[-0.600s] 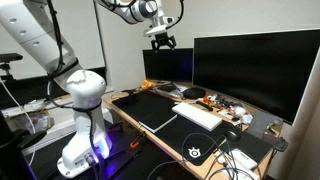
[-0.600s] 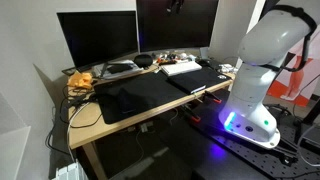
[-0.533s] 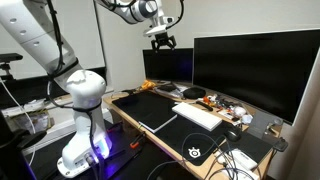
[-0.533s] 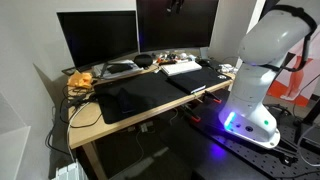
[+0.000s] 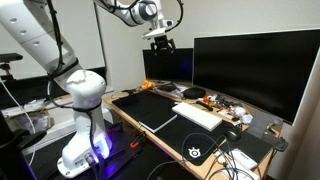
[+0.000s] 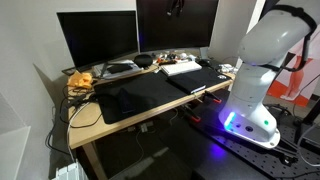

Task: Move the black book slightly to the left, and place the navy blue object, which is on the left on top of it

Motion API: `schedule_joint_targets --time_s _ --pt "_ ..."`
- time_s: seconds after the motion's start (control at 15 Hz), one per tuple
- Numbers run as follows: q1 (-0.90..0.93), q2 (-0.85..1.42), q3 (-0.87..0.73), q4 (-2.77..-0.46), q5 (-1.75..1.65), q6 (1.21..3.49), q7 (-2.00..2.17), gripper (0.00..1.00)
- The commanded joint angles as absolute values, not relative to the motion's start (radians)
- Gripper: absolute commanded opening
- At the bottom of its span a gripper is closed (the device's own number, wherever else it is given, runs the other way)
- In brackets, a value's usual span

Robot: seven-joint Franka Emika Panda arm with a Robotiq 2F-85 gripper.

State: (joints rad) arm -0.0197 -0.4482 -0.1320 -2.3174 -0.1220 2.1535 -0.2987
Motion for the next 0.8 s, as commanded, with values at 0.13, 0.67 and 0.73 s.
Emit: schedule_joint_targets --time_s 0.13,0.67,0.73 --pt "-0.041 -0.457 -0.095 -2.470 -0.136 2.261 -0.188 1.00" --pt "-0.098 -0.459 -0.007 -2.699 -0.198 2.428 0.077 1.00" --pt "-0.112 -0.456 0.012 -2.720 -0.225 2.437 0.119 1.00"
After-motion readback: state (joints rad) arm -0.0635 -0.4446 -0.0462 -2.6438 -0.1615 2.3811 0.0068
